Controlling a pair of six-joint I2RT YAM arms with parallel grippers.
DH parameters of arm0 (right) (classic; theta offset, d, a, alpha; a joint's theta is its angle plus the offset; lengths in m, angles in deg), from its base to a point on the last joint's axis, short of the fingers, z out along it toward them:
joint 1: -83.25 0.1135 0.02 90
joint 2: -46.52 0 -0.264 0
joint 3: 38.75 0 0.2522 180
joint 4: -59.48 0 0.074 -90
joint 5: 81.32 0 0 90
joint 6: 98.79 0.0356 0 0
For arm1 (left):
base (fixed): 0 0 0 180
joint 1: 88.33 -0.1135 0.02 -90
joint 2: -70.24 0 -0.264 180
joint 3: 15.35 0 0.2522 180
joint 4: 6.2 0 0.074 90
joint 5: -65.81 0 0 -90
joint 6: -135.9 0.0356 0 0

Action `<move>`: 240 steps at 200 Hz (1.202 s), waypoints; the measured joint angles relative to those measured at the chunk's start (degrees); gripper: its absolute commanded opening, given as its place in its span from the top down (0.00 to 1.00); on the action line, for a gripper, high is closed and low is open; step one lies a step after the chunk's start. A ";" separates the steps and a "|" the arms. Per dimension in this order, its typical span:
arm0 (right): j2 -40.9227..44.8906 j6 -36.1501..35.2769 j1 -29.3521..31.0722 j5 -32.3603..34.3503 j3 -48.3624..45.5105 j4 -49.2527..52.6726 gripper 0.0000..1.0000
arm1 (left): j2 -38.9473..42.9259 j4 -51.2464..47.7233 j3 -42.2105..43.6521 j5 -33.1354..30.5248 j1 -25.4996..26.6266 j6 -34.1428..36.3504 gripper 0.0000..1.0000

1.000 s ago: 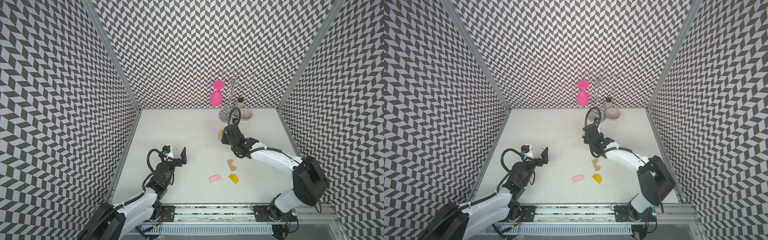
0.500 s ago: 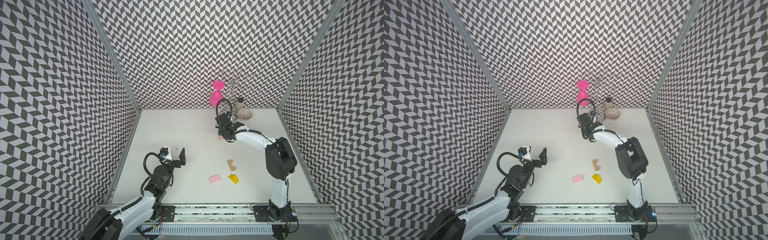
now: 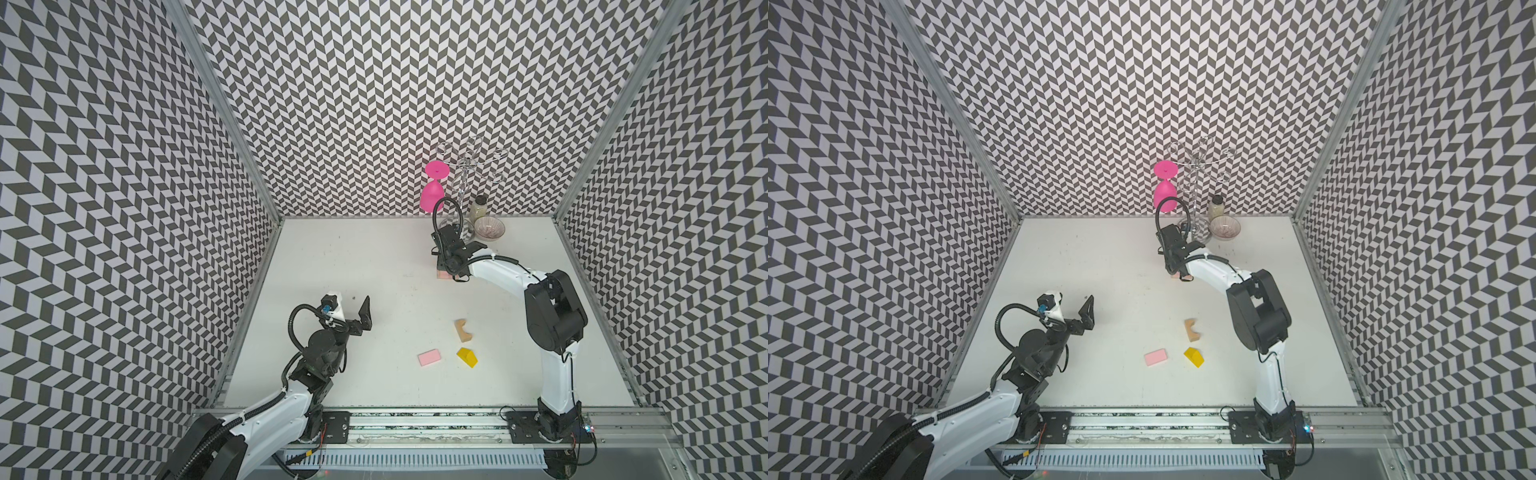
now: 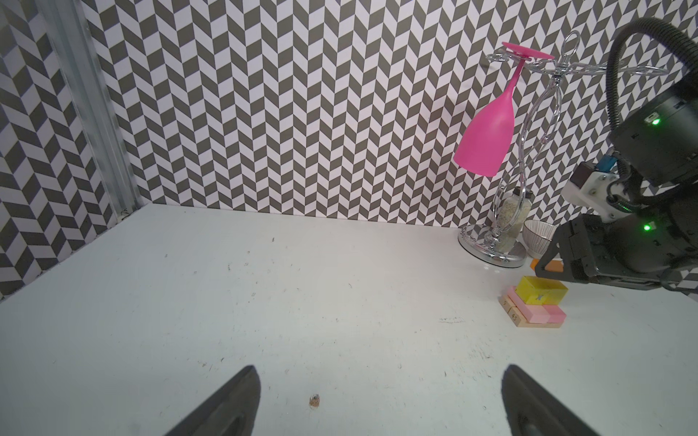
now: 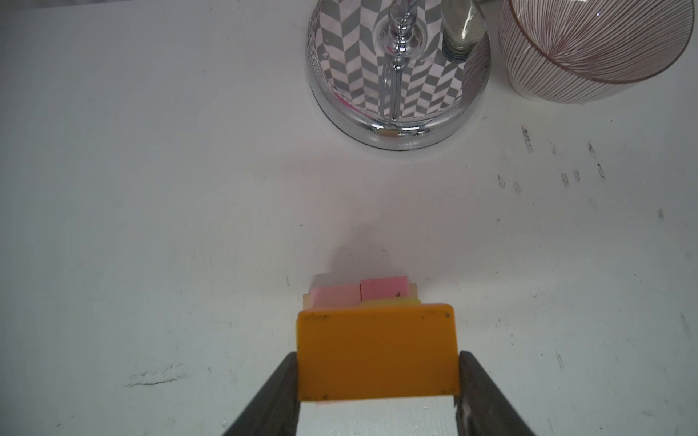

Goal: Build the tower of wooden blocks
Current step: 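Lift the orange block with the right gripper and carry it over the stack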

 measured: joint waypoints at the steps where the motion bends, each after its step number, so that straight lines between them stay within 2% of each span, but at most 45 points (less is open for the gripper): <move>1: 0.00 -0.02 0.00 -0.04 0.00 0.02 0.48 | 0.00 0.00 0.00 0.00 0.00 0.00 0.00; 240: -1.62 -2.73 -0.85 -1.86 -0.13 -2.64 0.43 | -1.20 0.04 -0.02 -0.44 0.00 0.00 0.00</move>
